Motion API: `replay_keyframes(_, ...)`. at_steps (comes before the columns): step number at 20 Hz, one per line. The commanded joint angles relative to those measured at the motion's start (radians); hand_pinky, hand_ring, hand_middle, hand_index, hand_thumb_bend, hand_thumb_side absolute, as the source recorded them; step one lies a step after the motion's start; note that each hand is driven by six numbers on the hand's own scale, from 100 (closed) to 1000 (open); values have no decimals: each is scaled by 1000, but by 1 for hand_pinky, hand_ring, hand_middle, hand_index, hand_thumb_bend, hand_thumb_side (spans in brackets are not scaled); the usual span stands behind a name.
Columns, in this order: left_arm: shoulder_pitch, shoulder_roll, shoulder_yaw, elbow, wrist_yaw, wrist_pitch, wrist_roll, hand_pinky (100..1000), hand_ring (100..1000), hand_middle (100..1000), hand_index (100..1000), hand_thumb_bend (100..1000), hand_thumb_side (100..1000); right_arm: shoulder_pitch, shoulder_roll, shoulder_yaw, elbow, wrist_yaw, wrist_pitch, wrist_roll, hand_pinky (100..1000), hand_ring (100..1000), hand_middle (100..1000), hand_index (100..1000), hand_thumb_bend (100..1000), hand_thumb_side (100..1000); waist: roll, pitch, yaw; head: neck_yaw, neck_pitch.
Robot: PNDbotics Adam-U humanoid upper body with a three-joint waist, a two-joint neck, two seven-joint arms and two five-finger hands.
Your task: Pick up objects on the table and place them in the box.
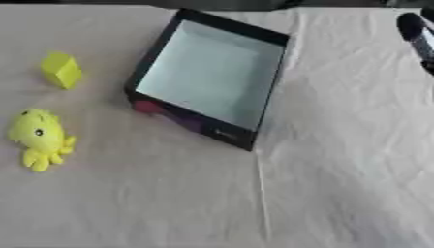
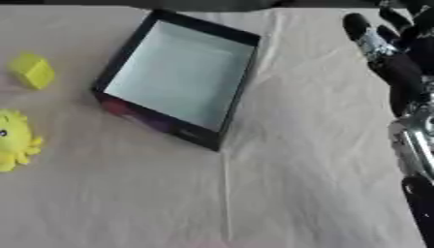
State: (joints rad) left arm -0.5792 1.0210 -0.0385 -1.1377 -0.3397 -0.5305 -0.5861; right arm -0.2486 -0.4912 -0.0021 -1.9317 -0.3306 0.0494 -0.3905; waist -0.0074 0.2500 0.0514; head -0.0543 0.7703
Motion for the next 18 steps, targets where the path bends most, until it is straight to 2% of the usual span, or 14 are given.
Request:
replay_keyframes(1,-40,11,-7,20,-22,-85,-96,822,768,800,882,615,100,-17,-18,-1,-6,-8,0,5,934,909,942,847,691,298,8,-8,-5,5,0)
replay_keyframes(8,-99,-19,-22,66,-64,-104,-111,824,773,807,886,626,100,-23,-15,3,-2,-7,0,11,935,909,943,848,691,297,15,3,-17,32,0)
replay_keyframes(18,-188,-61,-46,87,-107,-128,-126,822,773,805,885,626,100,-26,-13,7,1,-12,0,17,935,910,943,848,691,296,10,-4,-19,79,-5)
